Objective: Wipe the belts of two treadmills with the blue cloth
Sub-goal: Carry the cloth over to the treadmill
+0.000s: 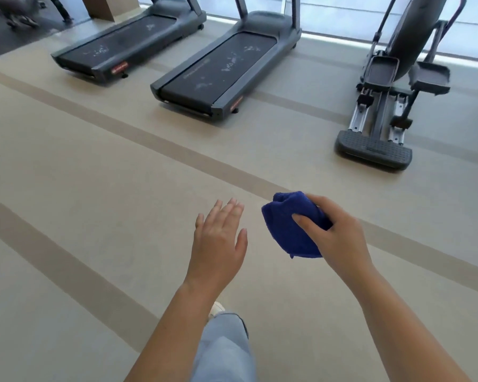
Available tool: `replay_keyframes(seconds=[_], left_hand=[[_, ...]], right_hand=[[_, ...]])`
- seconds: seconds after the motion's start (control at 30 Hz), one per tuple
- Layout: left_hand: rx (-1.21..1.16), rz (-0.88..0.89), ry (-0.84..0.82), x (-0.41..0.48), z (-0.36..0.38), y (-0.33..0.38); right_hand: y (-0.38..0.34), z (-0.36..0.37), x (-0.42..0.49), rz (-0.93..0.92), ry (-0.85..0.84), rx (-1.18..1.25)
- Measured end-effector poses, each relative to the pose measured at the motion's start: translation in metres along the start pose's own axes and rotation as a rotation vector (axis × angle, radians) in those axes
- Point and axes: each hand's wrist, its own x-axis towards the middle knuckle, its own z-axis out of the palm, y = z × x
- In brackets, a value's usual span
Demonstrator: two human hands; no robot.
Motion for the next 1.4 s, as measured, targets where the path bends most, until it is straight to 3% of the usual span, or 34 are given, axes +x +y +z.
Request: replay_keyframes(seconds=[0.23, 0.43, 0.8, 1.07, 1.4], left_hand=[[0.014, -0.040, 0.022, 0.116, -0.010, -0.101], [-0.021, -0.114, -0.025, 0.187, 0.010, -0.140], [0.045, 0.003, -0.065, 0.424, 0.074, -0.150], [0.027, -0.077, -0.022, 0.573, 0.107, -0.154], [0.011, -0.077, -0.044, 0.733, 0.163, -0.226]], right_hand=[[-0.039, 0.076, 0.136, -0.046, -0.040, -0.010], [-0.033, 0.110, 0.227, 0.021, -0.071, 0.050], [-0.007, 0.082, 0.465, 0.026, -0.028, 0.130], [-0.004, 0.057, 0.622, 0.030, -0.051, 0.117], [0.013, 0.087, 0.786, 0.109, -0.032, 0.121]])
